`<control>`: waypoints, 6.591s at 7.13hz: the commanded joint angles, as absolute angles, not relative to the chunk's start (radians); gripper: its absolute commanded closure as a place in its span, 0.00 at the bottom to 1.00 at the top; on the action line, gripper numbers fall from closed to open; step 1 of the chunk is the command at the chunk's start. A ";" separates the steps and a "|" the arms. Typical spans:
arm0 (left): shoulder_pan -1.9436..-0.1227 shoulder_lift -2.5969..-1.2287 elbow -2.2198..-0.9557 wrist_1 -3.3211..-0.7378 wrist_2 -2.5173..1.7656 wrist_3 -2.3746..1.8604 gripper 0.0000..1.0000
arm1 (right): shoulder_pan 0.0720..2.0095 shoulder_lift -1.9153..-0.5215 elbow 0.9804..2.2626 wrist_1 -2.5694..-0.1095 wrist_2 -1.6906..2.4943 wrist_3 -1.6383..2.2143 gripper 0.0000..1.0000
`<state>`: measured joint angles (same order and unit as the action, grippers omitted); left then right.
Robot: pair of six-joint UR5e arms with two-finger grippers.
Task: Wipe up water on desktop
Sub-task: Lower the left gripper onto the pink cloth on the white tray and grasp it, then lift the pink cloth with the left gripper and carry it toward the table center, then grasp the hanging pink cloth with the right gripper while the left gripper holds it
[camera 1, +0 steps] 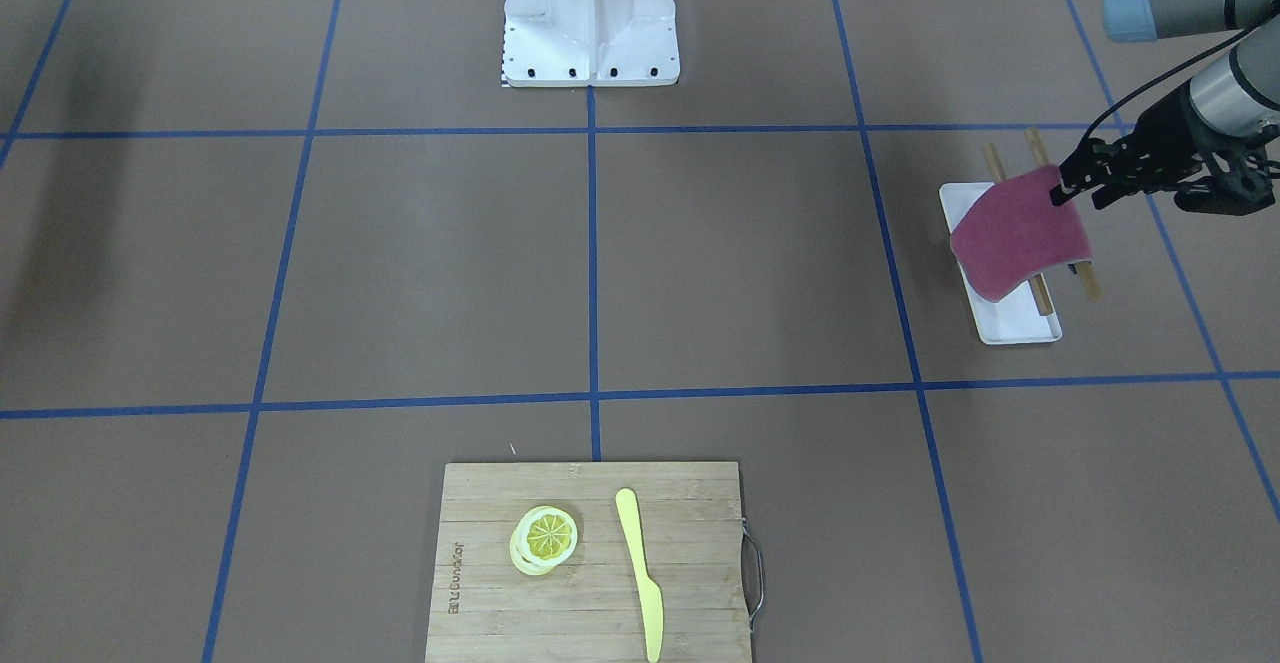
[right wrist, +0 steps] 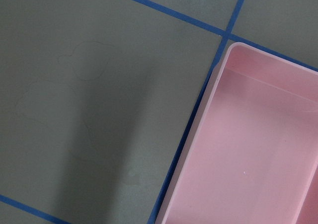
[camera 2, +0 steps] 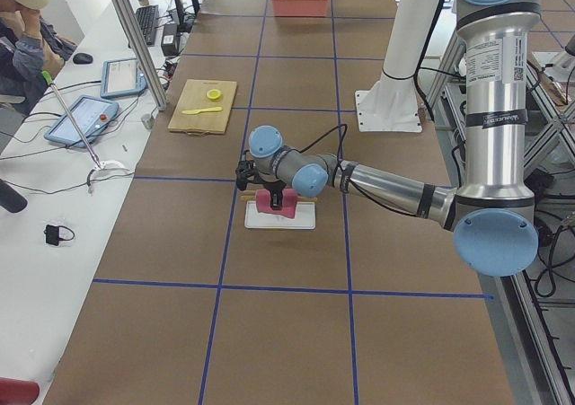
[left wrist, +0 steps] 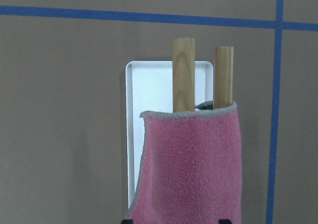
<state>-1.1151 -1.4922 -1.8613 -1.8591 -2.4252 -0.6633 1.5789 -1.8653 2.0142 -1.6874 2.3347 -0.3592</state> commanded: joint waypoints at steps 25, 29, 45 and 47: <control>-1.114 -1.923 -1.936 -1.726 -2.548 -1.008 1.00 | 1.580 -1.864 2.017 -1.684 2.338 -0.359 0.00; -0.953 -2.174 -1.904 -1.721 -2.456 -1.326 1.00 | 1.559 -1.771 2.017 -1.686 2.446 -0.328 0.00; -0.727 -2.559 -1.700 -1.761 -2.214 -1.980 1.00 | 0.620 -1.299 2.082 -0.844 1.843 0.554 0.02; -0.727 -2.556 -1.712 -1.772 -2.215 -1.999 1.00 | 0.559 -1.296 2.082 -0.842 1.742 0.558 0.07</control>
<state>-0.7271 -2.5577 -1.7031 -1.7668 -2.2139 -1.9875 0.5928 -1.2967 2.0812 -0.8474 1.8019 0.5562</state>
